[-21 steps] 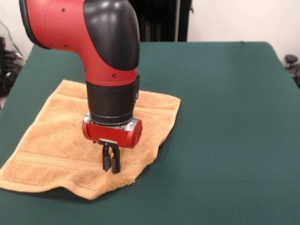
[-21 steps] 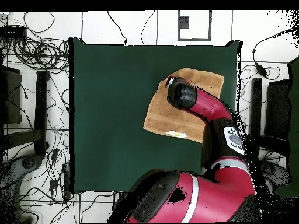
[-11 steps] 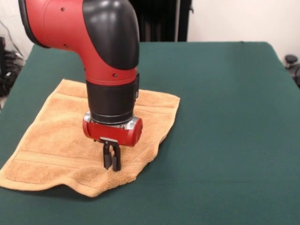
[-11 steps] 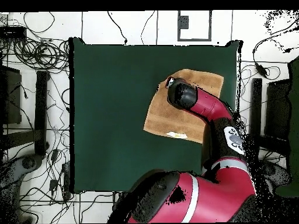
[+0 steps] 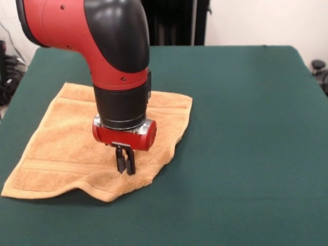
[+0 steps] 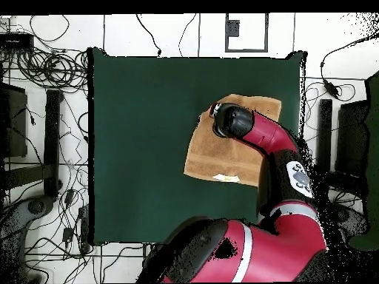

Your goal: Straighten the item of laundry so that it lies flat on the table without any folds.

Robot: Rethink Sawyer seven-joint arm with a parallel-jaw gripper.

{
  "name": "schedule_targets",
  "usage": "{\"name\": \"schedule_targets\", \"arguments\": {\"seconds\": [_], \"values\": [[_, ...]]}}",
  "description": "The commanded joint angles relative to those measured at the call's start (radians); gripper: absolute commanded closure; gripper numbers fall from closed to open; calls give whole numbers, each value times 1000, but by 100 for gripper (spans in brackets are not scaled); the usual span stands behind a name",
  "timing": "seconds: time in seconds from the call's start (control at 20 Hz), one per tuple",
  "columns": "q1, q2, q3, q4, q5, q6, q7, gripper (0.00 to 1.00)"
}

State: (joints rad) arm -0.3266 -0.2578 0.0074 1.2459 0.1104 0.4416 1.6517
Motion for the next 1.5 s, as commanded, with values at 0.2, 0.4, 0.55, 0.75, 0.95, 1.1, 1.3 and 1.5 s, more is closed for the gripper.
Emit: {"name": "schedule_targets", "arguments": {"seconds": [0.2, 0.4, 0.55, 0.75, 0.95, 1.1, 1.3, 1.5], "values": [[60, 78, -18, 128, -70, 273, 63, 100], [71, 92, -26, 45, -91, 351, 22, 100], [73, 99, -23, -18, -117, 390, -10, 100], [85, 106, -29, -119, -154, 471, -41, 100], [93, 138, -31, -263, -197, 579, -68, 100], [92, 170, -23, -375, -231, 662, -85, 100], [85, 165, -15, -412, -252, 707, -91, 100], [68, 155, 3, -400, -261, 707, -94, 100]]}}
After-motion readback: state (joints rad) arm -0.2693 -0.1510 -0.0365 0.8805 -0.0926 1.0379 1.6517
